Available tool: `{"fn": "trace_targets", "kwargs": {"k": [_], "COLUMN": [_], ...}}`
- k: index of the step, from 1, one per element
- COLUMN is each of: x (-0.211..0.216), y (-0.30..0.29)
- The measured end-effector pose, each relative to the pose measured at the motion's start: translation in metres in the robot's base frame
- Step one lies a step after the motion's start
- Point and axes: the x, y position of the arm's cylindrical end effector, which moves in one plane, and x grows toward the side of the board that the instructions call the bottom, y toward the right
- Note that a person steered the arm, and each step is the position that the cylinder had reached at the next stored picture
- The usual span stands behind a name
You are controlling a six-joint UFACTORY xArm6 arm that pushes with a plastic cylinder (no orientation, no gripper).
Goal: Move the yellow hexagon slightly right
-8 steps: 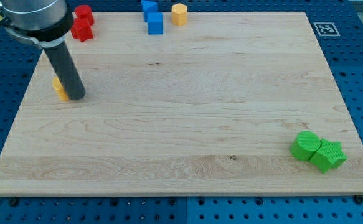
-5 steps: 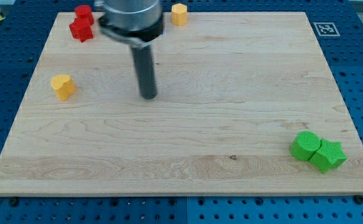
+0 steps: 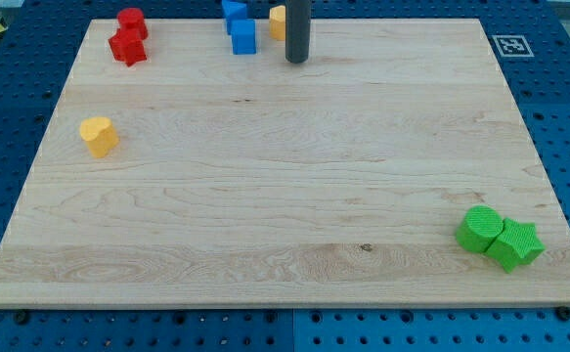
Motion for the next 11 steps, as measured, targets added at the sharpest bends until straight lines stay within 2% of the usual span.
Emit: {"fn": "trace_targets", "kwargs": {"k": [8,11], "x": [-0.063,-0.071], "y": [-0.062,-0.04]}}
